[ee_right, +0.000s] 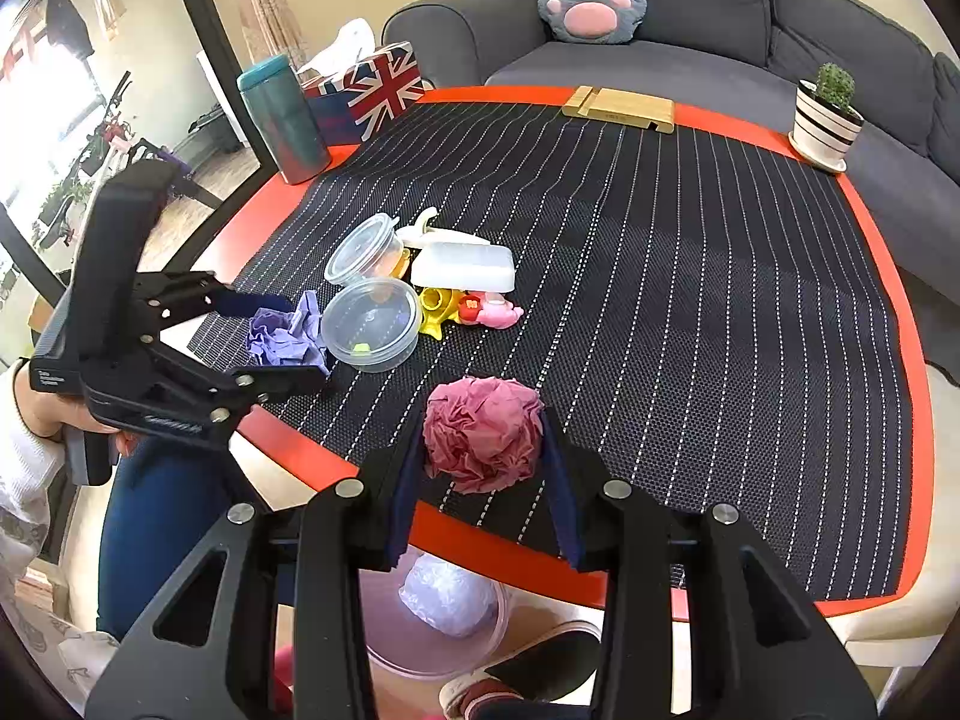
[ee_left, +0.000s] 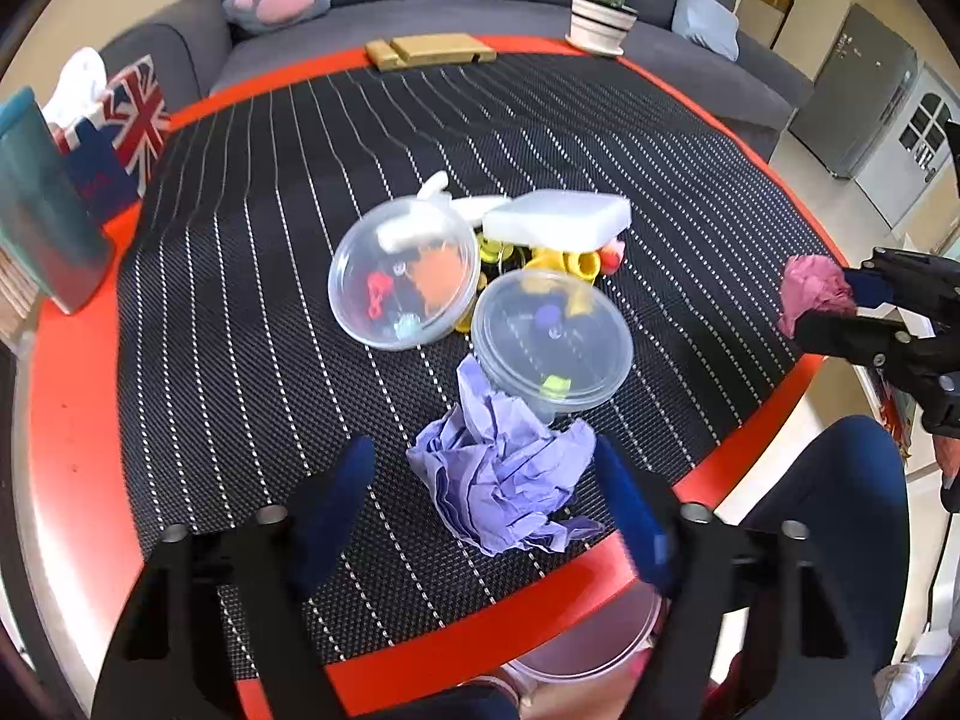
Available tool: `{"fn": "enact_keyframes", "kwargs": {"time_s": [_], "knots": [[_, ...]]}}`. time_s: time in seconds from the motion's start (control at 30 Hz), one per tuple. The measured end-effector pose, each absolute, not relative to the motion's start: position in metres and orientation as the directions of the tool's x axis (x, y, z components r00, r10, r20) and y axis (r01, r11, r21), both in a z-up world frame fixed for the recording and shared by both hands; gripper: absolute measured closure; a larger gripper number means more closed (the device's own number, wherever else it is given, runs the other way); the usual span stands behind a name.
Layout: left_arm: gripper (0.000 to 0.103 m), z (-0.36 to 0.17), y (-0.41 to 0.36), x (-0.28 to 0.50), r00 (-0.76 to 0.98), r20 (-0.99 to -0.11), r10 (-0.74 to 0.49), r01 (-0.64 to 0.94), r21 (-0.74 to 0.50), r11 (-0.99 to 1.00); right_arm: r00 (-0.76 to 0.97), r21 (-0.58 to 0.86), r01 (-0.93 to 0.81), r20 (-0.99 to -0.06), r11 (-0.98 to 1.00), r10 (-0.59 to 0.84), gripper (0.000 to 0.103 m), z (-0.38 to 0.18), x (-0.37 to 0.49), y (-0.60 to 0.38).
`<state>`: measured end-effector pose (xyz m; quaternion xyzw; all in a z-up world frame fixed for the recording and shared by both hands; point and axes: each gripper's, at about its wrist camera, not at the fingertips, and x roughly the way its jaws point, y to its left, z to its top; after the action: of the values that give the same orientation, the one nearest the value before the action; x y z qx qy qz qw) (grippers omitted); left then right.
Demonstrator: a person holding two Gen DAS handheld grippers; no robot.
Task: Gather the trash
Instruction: 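Grasp the crumpled purple paper with the left gripper while the right gripper holds the pink paper, then carry the purple paper over the trash bin and open the left gripper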
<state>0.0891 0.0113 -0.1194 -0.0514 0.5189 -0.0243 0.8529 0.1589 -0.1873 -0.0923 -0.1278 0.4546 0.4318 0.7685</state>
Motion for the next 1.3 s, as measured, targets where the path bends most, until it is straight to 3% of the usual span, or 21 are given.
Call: {"fn": "enact_keyframes", "kwargs": {"time_s": [0.07,0.17,1.3], "knots": [[0.049,-0.121,0.012,0.088,0.46,-0.883,-0.098,-0.014,-0.117,0.993,0.213,0.198,-0.78,-0.808,0.594,0.549,0.065,-0.093,0.159,-0.188],[0.058,-0.121,0.011,0.085,0.467,-0.878,-0.104,-0.01,-0.123,0.992,0.215,0.198,-0.779,-0.806,0.594,0.551,0.065,-0.092,0.159,-0.189],[0.06,-0.051,-0.043,-0.005,0.628,-0.763,-0.155,0.079,-0.135,0.988,0.26,0.182,-0.813,-0.735,0.553,0.626,0.065,-0.048,0.079,-0.221]]}}
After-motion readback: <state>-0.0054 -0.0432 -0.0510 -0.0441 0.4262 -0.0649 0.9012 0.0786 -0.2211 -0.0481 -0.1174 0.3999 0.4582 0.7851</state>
